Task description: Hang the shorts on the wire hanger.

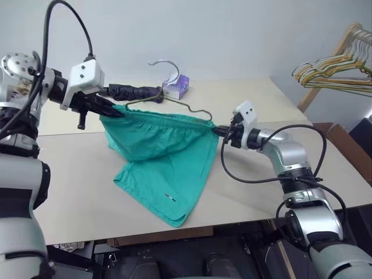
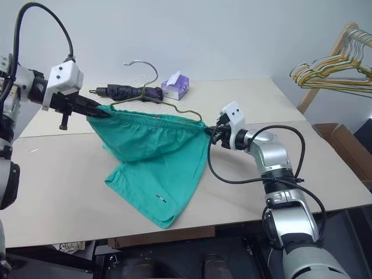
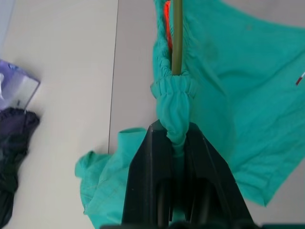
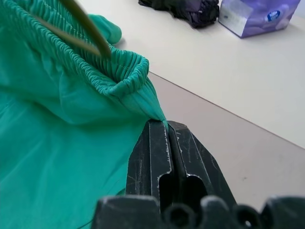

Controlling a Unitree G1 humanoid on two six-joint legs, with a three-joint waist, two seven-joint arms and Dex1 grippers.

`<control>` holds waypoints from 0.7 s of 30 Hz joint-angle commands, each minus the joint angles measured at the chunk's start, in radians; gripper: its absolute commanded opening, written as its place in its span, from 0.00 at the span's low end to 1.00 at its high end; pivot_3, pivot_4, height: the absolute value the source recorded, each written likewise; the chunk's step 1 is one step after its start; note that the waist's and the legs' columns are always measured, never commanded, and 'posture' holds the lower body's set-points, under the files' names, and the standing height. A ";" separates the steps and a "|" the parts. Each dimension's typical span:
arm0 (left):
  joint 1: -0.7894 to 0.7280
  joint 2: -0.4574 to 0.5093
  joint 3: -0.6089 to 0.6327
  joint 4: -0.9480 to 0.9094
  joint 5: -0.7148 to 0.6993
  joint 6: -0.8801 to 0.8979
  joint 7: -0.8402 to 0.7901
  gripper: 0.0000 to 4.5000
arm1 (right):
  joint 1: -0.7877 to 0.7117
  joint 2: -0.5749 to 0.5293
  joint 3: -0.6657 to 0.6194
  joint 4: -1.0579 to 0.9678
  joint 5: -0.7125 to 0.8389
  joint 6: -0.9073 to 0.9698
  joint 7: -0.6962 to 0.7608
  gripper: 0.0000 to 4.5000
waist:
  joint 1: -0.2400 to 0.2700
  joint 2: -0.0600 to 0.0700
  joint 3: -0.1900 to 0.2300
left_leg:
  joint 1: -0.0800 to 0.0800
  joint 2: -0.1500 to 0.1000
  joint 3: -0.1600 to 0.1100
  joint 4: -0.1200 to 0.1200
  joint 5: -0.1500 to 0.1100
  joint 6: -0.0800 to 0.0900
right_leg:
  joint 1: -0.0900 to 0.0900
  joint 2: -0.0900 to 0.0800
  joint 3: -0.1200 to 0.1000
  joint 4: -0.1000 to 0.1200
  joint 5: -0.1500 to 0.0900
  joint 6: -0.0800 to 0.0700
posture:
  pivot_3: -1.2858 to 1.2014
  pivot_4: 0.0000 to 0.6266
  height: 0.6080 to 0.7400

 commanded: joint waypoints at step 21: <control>0.013 0.039 0.120 0.072 0.247 -0.062 0.075 0.00 | -0.103 -0.229 0.129 -0.001 -0.132 -0.036 0.135 0.01 | 0.003 0.000 0.000 | 0.000 0.000 0.000 0.000 0.000 0.000 | 0.000 0.000 0.000 0.000 0.000 0.000 | 0.53 0.00 1.00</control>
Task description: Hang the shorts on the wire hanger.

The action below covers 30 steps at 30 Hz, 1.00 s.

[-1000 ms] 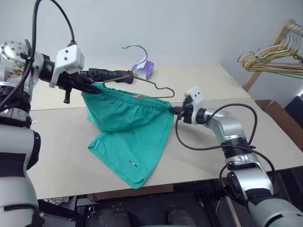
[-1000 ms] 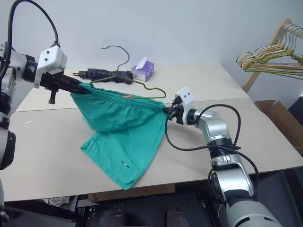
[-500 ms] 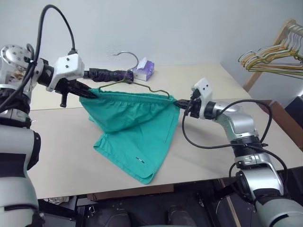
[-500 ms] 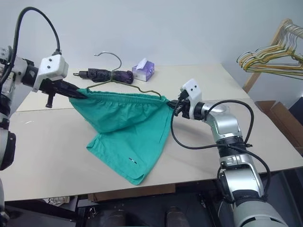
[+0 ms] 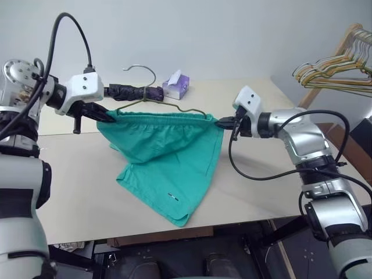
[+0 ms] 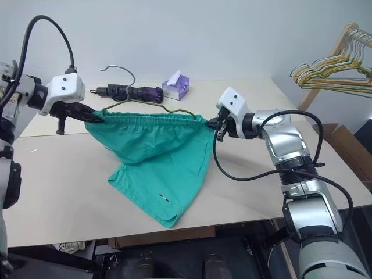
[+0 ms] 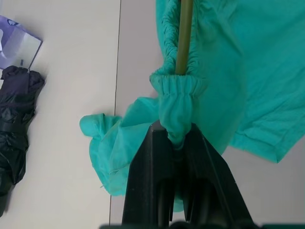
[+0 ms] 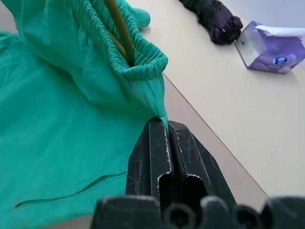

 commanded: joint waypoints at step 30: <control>-0.027 0.040 -0.086 0.065 0.333 0.000 0.269 0.00 | -0.133 -0.059 0.061 0.078 -0.185 -0.135 -0.040 0.01 | 0.002 0.000 0.000 | 0.000 0.000 0.000 0.000 0.000 0.000 | 0.000 0.000 0.000 0.000 0.000 0.000 | 0.53 0.00 1.00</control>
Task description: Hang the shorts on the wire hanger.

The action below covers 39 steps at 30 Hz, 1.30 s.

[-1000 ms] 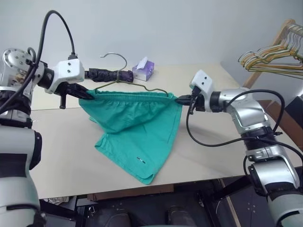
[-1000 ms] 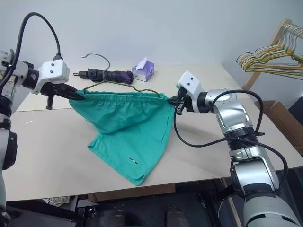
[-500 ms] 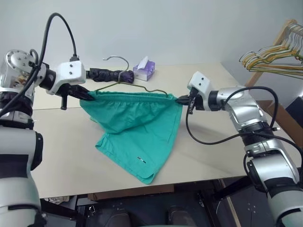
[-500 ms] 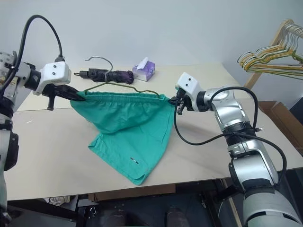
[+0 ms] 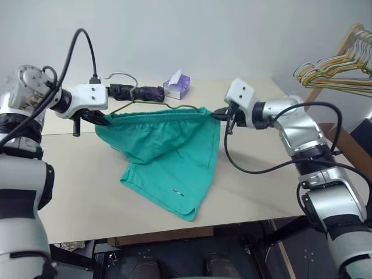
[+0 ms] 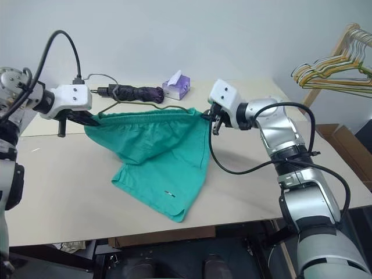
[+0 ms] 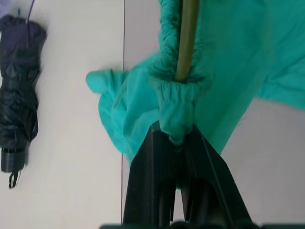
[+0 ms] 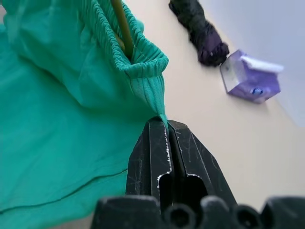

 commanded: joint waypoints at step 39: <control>-0.102 -0.022 -0.136 0.115 0.285 0.052 0.190 0.00 | 0.001 -0.086 -0.007 -0.293 -0.085 0.009 0.097 0.01 | 0.001 0.000 0.000 | 0.000 0.000 0.000 0.000 0.000 0.000 | 0.000 0.000 0.000 0.000 0.000 0.000 | 0.53 0.00 1.00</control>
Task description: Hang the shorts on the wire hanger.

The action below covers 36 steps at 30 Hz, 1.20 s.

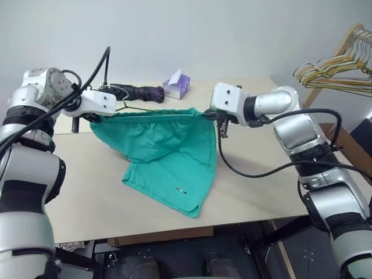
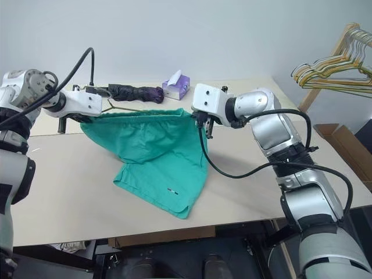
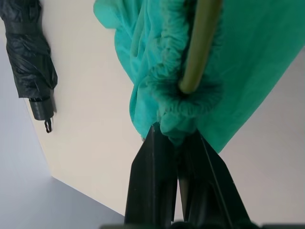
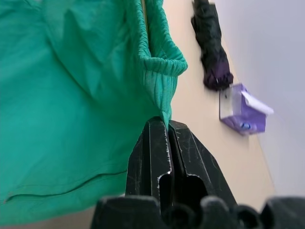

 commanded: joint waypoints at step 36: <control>-0.026 0.013 0.021 0.031 0.088 0.005 -0.025 0.00 | -0.091 0.024 -0.050 -0.052 -0.142 -0.058 0.011 0.01 | -0.005 0.000 0.000 | 0.000 0.000 0.000 0.000 0.000 0.000 | 0.000 0.000 0.000 0.000 0.000 0.000 | 0.52 0.00 1.00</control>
